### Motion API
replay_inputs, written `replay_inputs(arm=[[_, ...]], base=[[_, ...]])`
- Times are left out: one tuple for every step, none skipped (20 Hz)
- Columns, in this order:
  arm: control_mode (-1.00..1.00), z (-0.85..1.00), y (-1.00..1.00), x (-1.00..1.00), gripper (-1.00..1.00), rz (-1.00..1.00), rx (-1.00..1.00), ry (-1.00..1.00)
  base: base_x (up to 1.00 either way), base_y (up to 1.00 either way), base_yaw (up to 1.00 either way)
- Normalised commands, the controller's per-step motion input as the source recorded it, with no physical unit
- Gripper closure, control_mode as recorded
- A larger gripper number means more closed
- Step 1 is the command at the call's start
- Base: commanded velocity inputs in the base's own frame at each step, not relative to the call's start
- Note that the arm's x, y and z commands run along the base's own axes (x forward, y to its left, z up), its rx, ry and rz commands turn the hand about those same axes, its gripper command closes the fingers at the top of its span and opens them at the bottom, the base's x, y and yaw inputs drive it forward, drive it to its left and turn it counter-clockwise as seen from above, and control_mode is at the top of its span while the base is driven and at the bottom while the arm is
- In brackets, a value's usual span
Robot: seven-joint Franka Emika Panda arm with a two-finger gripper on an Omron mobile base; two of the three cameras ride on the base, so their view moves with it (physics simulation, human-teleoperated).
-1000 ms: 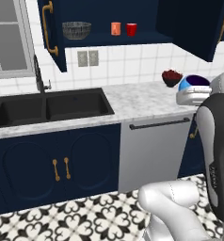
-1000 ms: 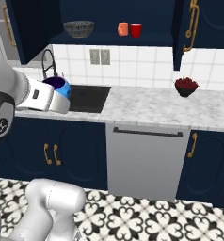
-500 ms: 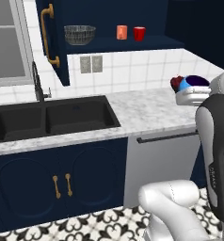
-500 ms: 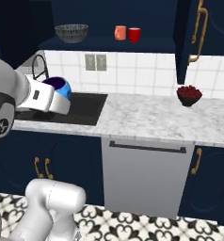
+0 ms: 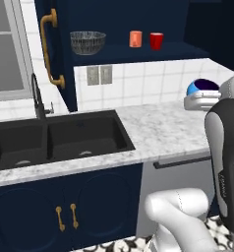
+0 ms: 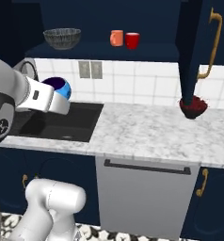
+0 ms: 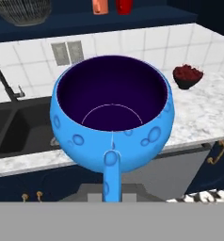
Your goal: Gather all objects into one cabinet and sort the glasses and bowls to opposite sides.
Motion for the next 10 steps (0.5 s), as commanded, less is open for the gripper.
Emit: replay_inputs(arm=[[1.00,0.00,0.00,0.00,1.00,0.00,0.00,0.00],[1.00,0.00,0.00,0.00,1.00,0.00,0.00,0.00],[1.00,0.00,0.00,0.00,1.00,0.00,0.00,0.00],[1.00,0.00,0.00,0.00,1.00,0.00,0.00,0.00],[1.00,0.00,0.00,0.00,1.00,0.00,0.00,0.00],[1.00,0.00,0.00,0.00,1.00,0.00,0.00,0.00],[1.00,0.00,0.00,0.00,1.00,0.00,0.00,0.00],[1.00,0.00,0.00,0.00,1.00,0.00,0.00,0.00],[1.00,0.00,0.00,0.00,1.00,0.00,0.00,0.00],[1.00,0.00,0.00,0.00,1.00,0.00,0.00,0.00]], base=[[0.62,0.00,0.00],[0.61,0.00,0.00],[0.58,0.00,0.00],[0.56,0.00,0.00],[0.54,0.00,0.00],[0.55,-0.01,0.00],[0.53,0.00,0.00],[0.47,0.00,0.00],[0.43,0.00,0.00],[0.44,0.00,0.00]])
